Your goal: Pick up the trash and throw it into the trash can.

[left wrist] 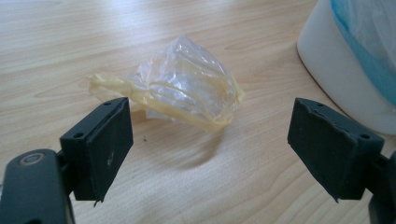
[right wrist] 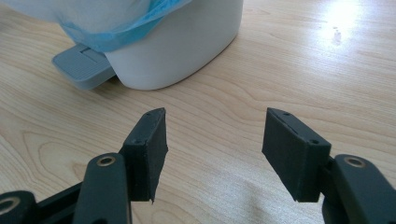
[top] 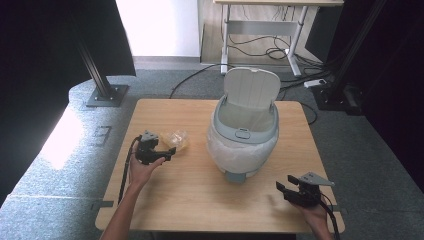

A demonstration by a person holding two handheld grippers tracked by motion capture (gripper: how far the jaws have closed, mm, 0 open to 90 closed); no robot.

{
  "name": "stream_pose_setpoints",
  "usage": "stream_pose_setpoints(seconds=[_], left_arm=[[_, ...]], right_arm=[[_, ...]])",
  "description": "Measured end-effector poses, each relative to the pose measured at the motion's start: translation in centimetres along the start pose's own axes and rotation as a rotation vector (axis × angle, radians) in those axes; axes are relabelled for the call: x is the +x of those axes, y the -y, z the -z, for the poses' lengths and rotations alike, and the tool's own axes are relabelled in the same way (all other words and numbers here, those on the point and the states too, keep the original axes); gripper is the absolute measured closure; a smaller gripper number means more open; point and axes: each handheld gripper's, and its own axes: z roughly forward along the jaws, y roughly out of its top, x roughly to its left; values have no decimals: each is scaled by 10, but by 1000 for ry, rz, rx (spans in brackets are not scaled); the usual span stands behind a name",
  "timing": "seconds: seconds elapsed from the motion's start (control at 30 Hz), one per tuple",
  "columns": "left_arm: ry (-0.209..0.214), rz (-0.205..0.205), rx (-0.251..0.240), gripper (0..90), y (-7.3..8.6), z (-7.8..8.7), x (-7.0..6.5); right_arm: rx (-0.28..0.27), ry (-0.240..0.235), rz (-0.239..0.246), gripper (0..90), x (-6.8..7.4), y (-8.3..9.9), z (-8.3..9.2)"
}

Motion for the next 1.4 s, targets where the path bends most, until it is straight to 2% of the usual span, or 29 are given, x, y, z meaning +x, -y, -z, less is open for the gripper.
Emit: stream_pose_setpoints(seconds=[0.2,0.57,0.73,0.9,1.07,1.2,1.4], left_arm=[[-12,-3,12,137,-6,-7,5],[-7,-23,15,139,-22,-19,7],[-6,-22,41,139,-31,-35,8],[-2,-14,51,146,-31,-44,10],[-14,-23,89,152,-26,-58,10],[-5,-7,104,184,-22,-67,12],[-24,-31,147,218,-18,-76,8]], right_arm=[[-2,3,-7,396,-1,1,1],[6,6,-12,396,-2,2,1],[11,5,-14,396,-2,2,-1],[11,7,-14,396,-2,2,0],[13,10,-22,396,-4,3,0],[14,11,-22,396,-5,3,1],[17,13,-24,396,-5,3,1]])
